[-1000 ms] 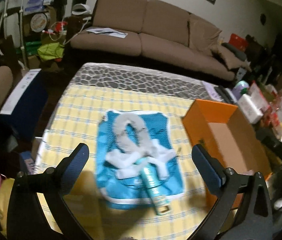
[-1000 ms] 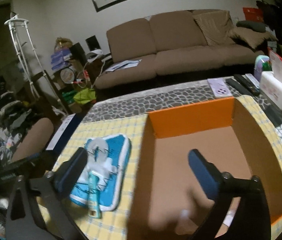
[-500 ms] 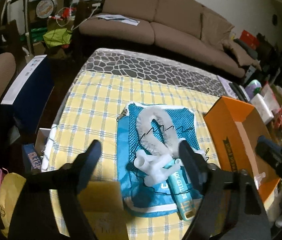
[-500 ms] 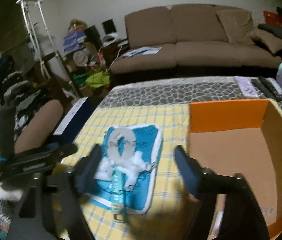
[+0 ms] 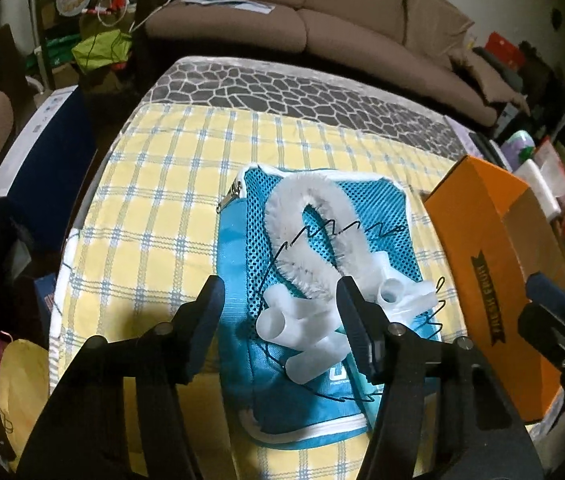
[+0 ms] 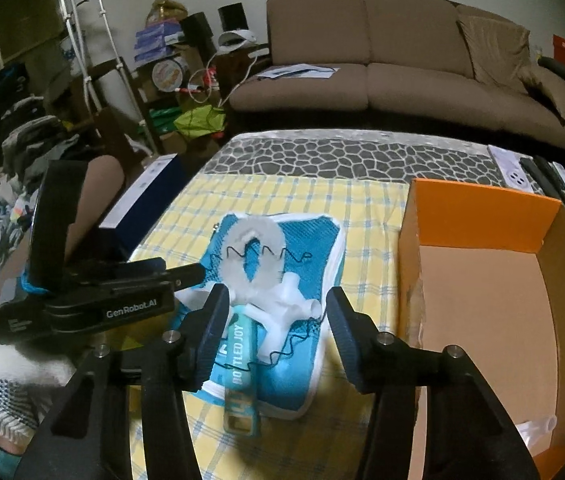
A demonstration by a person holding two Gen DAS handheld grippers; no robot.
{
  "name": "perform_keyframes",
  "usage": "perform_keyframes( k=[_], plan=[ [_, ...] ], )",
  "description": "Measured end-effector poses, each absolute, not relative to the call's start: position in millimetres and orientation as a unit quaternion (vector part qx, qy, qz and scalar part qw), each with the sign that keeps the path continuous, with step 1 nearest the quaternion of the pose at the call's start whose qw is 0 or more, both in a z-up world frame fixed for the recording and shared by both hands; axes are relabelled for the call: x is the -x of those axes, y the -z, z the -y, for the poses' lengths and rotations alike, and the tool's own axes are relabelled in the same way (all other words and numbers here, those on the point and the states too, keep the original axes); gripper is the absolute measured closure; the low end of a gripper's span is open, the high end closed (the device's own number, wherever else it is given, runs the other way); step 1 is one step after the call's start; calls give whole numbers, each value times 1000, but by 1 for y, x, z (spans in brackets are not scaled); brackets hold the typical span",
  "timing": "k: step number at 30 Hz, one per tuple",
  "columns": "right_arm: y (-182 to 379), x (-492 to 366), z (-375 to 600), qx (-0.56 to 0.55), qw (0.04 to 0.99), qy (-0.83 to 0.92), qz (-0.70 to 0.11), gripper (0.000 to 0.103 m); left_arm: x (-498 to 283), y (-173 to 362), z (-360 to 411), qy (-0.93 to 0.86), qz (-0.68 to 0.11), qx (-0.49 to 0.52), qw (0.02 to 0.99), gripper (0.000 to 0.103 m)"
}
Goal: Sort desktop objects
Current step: 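Grasp a white fitting with the left tool while the right tool grasps another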
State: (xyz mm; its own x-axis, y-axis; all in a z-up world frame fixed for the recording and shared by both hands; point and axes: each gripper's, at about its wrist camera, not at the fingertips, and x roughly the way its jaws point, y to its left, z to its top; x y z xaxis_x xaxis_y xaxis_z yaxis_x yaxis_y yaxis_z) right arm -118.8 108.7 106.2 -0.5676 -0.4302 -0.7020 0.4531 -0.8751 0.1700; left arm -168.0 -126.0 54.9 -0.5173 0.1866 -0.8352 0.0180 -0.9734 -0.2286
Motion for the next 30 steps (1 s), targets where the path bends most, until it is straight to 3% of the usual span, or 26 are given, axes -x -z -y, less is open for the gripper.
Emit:
perform_keyframes(
  k=[13,15,16,30],
  plan=[
    [-103,123,-118,-404,242,882,5,50,182,-35,119,-854,97,511,14,49],
    [-103,123,-118,-404,241,882,5,50,185,-34,117,-853,90,513,8,66],
    [-103,123,-118,-405,240,882,4,50,185,-32,117,-853,88,515,5,84],
    [-92,138,-96,-412,244,878,-17,49,166,-74,155,-873,171,456,26,87]
  ],
)
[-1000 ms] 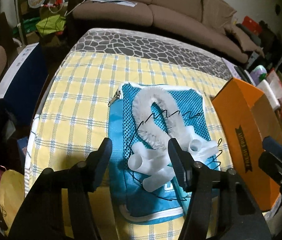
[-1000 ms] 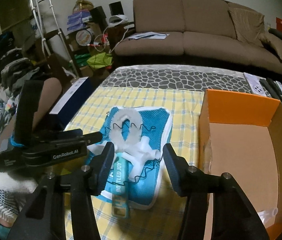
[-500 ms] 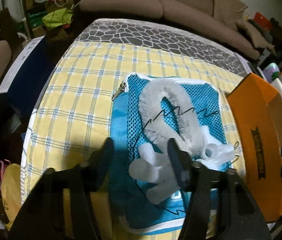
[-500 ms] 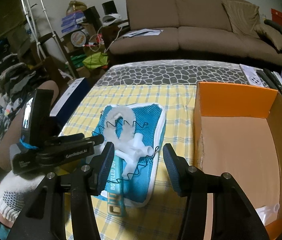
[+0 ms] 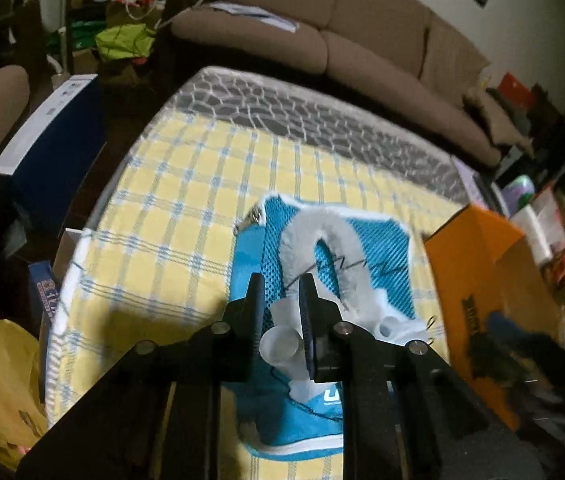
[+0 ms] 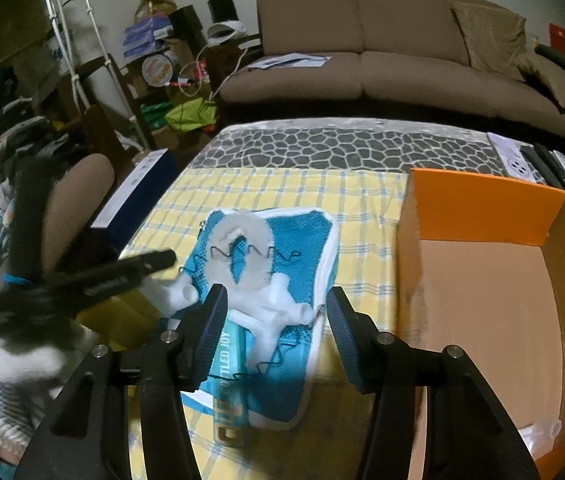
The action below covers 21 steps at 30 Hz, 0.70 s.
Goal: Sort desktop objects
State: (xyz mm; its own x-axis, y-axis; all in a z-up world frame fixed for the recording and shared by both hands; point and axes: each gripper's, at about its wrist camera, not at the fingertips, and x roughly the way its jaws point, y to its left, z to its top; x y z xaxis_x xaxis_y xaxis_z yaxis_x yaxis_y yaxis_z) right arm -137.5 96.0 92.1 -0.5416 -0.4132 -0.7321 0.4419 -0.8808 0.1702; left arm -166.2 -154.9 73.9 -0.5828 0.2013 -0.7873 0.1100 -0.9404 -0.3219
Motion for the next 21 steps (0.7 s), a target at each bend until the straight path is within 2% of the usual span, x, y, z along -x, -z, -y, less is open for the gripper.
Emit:
perform_keyframes(
  k=[9,11,18,20,21],
  plan=[
    [-66,148,-51,-418,231,875,-82,49,146,-109,179,-885,199,420,36,89],
    [-58,151,-44,-421,226,873,-98,49,146,-110,181,-885,201,419,38,98],
    [-32,160,-33,-436,206,866,-134,49,152,-98,184,-874,209,436,41,98],
    [-29,162,-31,-436,209,864,-140,57,152,-95,184,-872,208,440,43,98],
    [-29,162,-32,-437,222,861,-132,77,152,-94,185,-872,206,442,45,98]
  ],
)
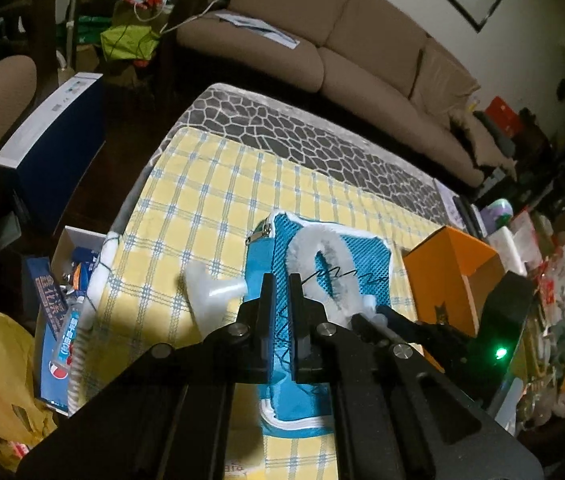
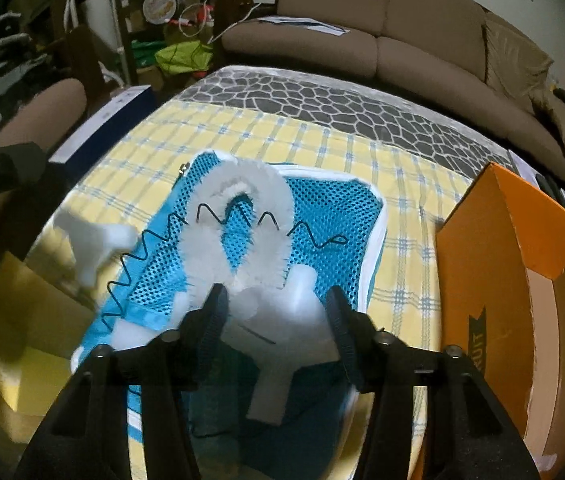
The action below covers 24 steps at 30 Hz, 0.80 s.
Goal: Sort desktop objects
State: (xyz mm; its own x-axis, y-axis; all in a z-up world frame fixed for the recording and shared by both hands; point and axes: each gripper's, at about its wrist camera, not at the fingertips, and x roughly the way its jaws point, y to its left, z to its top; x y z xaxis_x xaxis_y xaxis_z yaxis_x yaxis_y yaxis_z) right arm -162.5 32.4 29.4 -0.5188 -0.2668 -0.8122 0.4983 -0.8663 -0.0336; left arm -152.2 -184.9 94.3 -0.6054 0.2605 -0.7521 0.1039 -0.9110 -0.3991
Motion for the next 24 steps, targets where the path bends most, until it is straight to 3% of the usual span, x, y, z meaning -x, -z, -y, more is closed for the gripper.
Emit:
perform_keyframes(
  k=[7,9,11,14,18,24],
  plan=[
    [-52,160,-46,-424,238,870,-87,86,152,-94,198,-869,215,444,42,96],
    [-61,160,-53,-422,250,870,-58,86,152,-95,201,-871,210,443,38,88],
    [-68,160,-59,-422,256,869,-34,86,154,-94,206,-871,209,444,29,73],
    [-75,160,-63,-424,263,867,-14,86,164,-91,215,-868,200,454,23,70],
    [-69,160,-60,-436,255,863,-26,84,178,-80,215,-865,139,482,-10,61],
    [-64,161,-64,-445,251,859,-22,83,203,-56,195,-851,58,521,-28,61]
  ],
)
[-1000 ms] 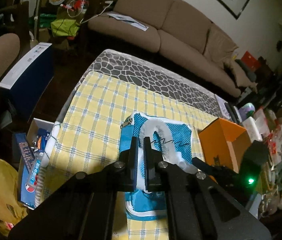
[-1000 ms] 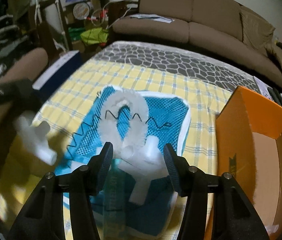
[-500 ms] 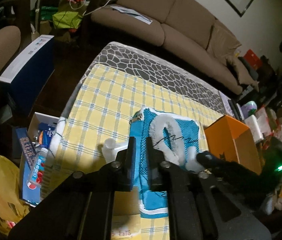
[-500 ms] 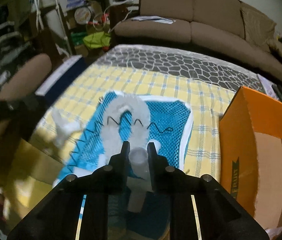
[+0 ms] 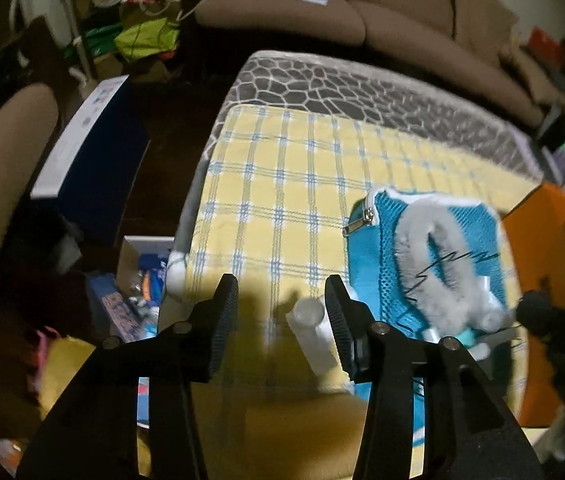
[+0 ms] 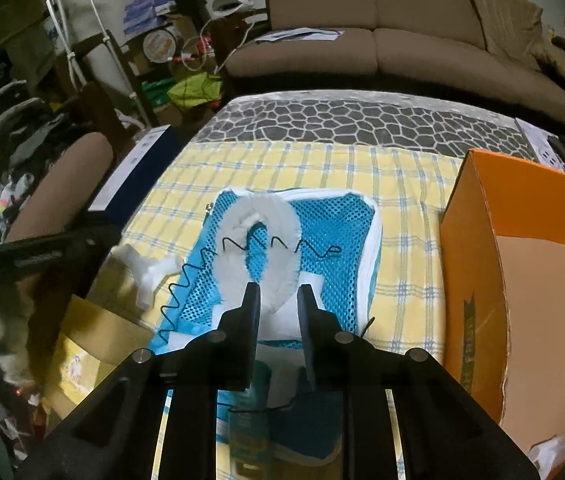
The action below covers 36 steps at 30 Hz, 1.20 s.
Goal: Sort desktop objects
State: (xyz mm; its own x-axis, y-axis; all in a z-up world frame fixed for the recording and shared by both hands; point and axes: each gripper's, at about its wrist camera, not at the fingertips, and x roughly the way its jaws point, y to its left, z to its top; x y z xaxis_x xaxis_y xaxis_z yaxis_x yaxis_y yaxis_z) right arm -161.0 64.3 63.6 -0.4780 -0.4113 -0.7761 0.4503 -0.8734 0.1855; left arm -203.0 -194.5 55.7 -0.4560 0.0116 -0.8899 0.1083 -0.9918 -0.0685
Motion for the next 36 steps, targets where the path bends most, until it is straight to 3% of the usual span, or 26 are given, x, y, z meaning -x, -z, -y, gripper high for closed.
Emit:
perform_keyframes(
  k=[4,7,10,13,15,20,24,35,36],
  plan=[
    [-63,163,-70,-449,247,859,-18,82,217,-53,174,850,6,-527,25,61],
    [-64,166,-77,-452,244,858,-7,72,225,-43,166,838,44,-543,24,65],
    [-63,170,-83,-458,246,854,10,71,226,-33,162,829,51,-556,9,66],
    [-60,173,-86,-463,239,853,21,71,228,-21,160,822,51,-567,0,82],
    [-59,174,-89,-467,234,852,29,71,229,-15,162,820,46,-570,-3,87],
    [-56,173,-87,-465,234,854,22,69,228,-15,167,830,27,-557,-9,88],
    [-58,168,-73,-443,241,863,-18,60,224,-22,175,837,-2,-547,-15,88],
    [-29,162,-36,-432,236,861,-132,61,216,-51,172,850,-12,-525,-30,88],
    [-28,162,-35,-430,235,861,-135,70,216,-51,171,851,-12,-525,-31,88]
  ],
)
